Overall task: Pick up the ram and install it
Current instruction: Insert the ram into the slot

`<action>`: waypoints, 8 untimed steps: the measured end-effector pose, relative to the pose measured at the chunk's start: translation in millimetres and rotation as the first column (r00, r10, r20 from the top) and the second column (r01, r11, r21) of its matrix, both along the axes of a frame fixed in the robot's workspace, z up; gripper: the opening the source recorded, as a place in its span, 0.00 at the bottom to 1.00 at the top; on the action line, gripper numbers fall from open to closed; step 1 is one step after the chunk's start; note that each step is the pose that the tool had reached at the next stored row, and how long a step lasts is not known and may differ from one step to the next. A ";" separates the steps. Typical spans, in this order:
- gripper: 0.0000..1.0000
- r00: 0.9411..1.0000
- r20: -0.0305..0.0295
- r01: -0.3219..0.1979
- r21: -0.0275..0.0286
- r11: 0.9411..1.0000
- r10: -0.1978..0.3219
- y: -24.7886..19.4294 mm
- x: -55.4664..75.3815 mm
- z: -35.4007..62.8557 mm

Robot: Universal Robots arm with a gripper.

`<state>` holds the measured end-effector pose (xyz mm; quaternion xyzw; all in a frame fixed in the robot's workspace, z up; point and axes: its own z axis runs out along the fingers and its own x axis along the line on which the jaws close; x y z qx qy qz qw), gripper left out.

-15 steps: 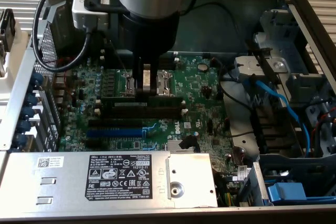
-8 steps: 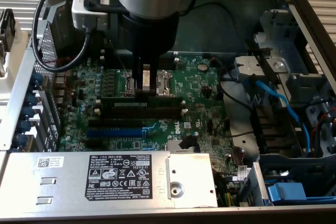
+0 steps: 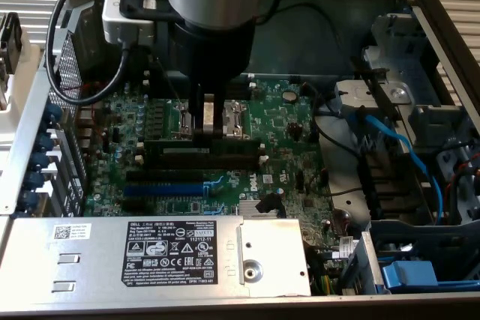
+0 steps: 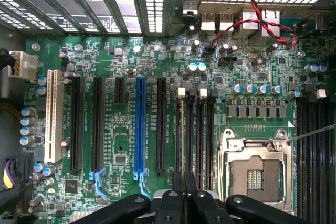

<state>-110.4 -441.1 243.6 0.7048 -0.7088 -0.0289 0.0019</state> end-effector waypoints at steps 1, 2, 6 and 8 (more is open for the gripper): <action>0.12 1.000 0.000 0.000 0.000 1.000 0.000 0.0 -0.3 -0.1; 0.12 1.000 0.000 0.000 0.000 1.000 0.000 0.0 -0.3 -0.2; 0.12 1.000 0.000 0.000 0.000 1.000 0.000 0.0 -0.3 -1.1; 0.12 1.000 0.000 0.001 0.000 1.000 -0.001 0.0 -0.3 -1.2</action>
